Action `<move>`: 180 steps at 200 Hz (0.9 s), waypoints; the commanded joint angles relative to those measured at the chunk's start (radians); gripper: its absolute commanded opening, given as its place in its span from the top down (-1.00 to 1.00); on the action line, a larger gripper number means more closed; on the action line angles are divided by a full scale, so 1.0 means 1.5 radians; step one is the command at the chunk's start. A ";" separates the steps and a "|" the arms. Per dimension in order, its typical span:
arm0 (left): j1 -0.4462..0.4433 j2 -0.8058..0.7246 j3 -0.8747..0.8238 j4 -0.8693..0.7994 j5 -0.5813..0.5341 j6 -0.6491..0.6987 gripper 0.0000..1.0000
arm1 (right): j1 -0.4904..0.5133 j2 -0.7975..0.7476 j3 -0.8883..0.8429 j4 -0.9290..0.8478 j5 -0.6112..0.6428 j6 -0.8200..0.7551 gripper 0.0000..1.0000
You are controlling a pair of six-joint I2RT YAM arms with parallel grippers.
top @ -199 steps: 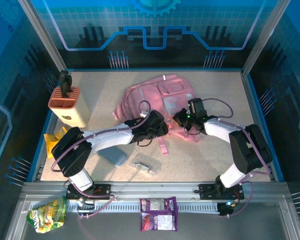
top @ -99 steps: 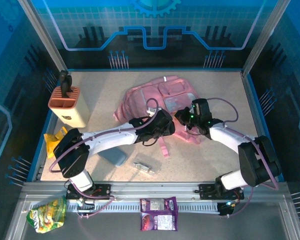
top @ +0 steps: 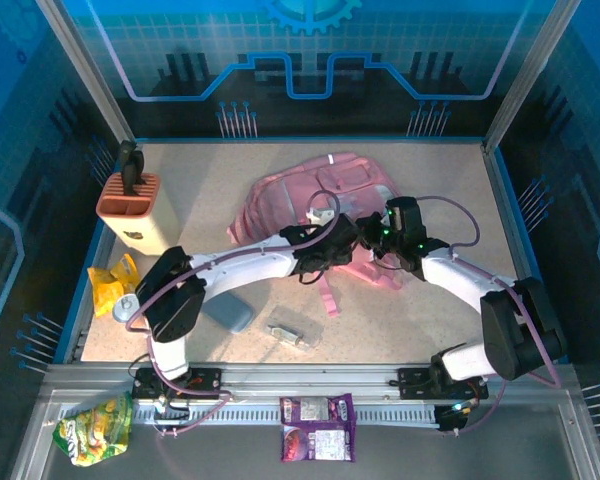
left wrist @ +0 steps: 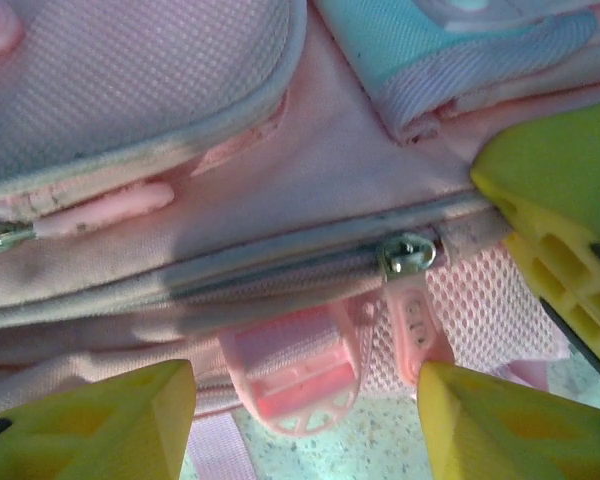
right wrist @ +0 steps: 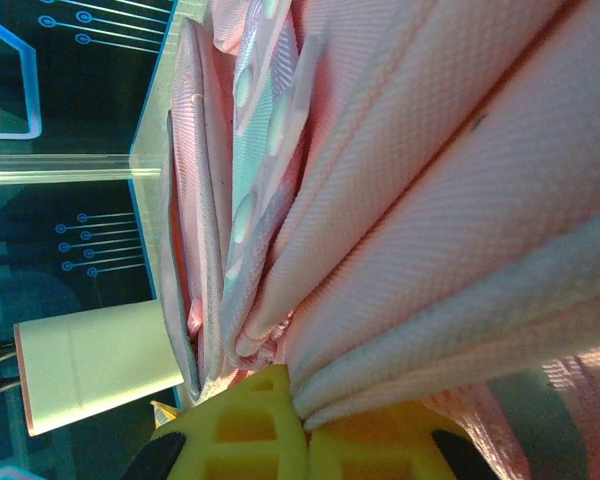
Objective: Pack books, pencil case, and school supplies into a backpack
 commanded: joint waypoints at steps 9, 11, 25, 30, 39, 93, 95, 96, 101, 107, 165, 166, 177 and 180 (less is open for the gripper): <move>-0.002 0.032 0.052 -0.042 -0.047 0.034 -0.19 | 0.006 -0.031 0.002 0.073 -0.022 0.009 1.00; -0.002 0.034 0.053 -0.040 -0.048 0.036 -0.18 | 0.006 -0.030 0.002 0.073 -0.022 0.009 1.00; -0.002 0.041 0.058 -0.042 -0.054 0.041 -0.08 | 0.007 -0.029 0.002 0.075 -0.022 0.010 1.00; -0.001 0.043 0.062 -0.048 -0.059 0.042 -0.03 | 0.008 -0.029 0.001 0.075 -0.024 0.010 1.00; 0.000 0.044 0.066 -0.060 -0.067 0.044 0.08 | 0.008 -0.029 0.000 0.075 -0.025 0.010 1.00; 0.022 -0.014 0.019 -0.063 -0.049 0.072 0.32 | 0.008 -0.030 0.001 0.075 -0.027 0.006 1.00; 0.022 -0.018 0.016 -0.062 -0.044 0.074 0.32 | 0.008 -0.030 0.001 0.075 -0.026 0.006 1.00; 0.023 -0.020 0.016 -0.061 -0.042 0.075 0.32 | 0.008 -0.030 0.001 0.075 -0.026 0.007 1.00; 0.023 -0.027 0.012 -0.055 -0.031 0.080 0.30 | 0.008 -0.030 0.001 0.075 -0.027 0.008 1.00; 0.023 -0.033 0.009 -0.048 -0.015 0.085 0.25 | 0.008 -0.030 0.001 0.075 -0.026 0.007 1.00; 0.013 -0.013 0.030 0.011 0.069 0.113 -0.01 | 0.007 -0.025 0.002 0.101 -0.032 0.025 1.00; 0.012 -0.011 0.031 0.010 0.069 0.113 0.00 | 0.007 -0.024 0.002 0.102 -0.032 0.026 1.00; 0.011 0.005 0.046 0.008 0.070 0.118 0.01 | 0.007 -0.023 0.000 0.109 -0.035 0.033 1.00; 0.010 0.009 0.050 0.006 0.071 0.119 0.01 | 0.007 -0.022 0.000 0.111 -0.037 0.034 1.00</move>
